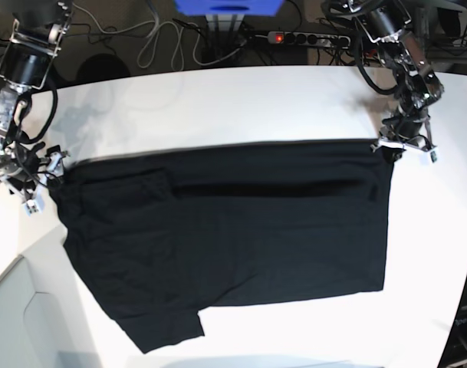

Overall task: Fold the T-shirt properly
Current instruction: 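Pull the held shoulders toward the robot, sliding the shirt along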

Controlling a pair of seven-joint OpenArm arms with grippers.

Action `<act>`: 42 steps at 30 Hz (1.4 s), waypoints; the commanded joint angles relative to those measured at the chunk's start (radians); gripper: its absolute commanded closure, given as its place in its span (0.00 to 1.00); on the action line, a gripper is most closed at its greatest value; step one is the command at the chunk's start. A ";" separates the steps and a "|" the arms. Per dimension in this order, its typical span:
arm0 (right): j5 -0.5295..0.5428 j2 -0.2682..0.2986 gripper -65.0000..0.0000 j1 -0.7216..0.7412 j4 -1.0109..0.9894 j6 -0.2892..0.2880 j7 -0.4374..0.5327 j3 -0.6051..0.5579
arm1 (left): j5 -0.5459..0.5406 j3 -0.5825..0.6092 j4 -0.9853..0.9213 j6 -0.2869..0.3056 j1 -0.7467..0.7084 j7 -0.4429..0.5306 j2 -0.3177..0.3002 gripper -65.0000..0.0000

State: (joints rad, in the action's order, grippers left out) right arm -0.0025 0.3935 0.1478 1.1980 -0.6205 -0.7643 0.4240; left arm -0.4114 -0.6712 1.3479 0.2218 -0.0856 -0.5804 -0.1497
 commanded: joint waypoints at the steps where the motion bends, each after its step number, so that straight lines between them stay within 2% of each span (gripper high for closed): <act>1: 0.002 0.018 0.38 0.016 -0.004 -0.025 0.009 0.002 | 0.035 -0.003 0.003 -0.017 -0.007 -0.040 -0.009 1.00; 4: 0.005 0.020 0.47 0.016 -0.028 -0.029 0.010 0.002 | 0.035 -0.003 0.000 -0.017 -0.007 -0.040 -0.009 1.00; 7: 0.002 0.020 0.61 0.016 -0.028 -0.078 0.010 0.005 | 0.038 -0.003 0.002 -0.017 -0.009 -0.040 -0.009 1.00; 12: 0.000 0.029 1.00 -0.009 -0.020 -0.078 0.006 0.005 | 0.042 -0.003 0.008 -0.017 -0.009 -0.046 -0.009 1.00; 16: 0.000 0.048 1.00 -0.069 0.069 -0.078 0.004 0.003 | 0.035 -0.003 0.032 -0.019 -0.035 -0.049 -0.009 1.00; 21: 0.000 0.075 1.00 -0.121 0.225 -0.078 -0.031 0.003 | 0.035 0.001 0.186 -0.025 -0.092 -0.051 -0.011 1.00; 23: 0.000 0.080 1.00 -0.116 0.265 -0.078 -0.060 0.003 | 0.035 0.000 0.247 -0.025 -0.101 -0.069 -0.011 1.00; 27: 0.000 0.097 1.00 -0.061 0.336 -0.078 -0.137 0.000 | 0.035 -0.006 0.359 -0.025 -0.069 -0.209 -0.029 1.00; 30: 0.000 0.097 1.00 0.000 0.359 -0.078 -0.200 0.000 | 0.035 -0.018 0.396 -0.025 -0.030 -0.261 -0.035 1.00; 34: -0.001 0.094 1.00 0.046 0.356 -0.078 -0.252 0.006 | 0.038 -0.055 0.397 -0.025 0.008 -0.307 -0.034 1.00; 42: 0.000 0.080 1.00 0.042 0.352 -0.078 -0.257 0.006 | 0.041 -0.065 0.396 -0.022 -0.012 -0.315 -0.032 1.00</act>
State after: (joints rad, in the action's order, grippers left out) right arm 0.0235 0.4454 0.1703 1.5345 -0.6815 -1.0210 0.4183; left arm -0.3859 -0.7242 1.7271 0.2111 -0.0982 -0.9157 -0.1638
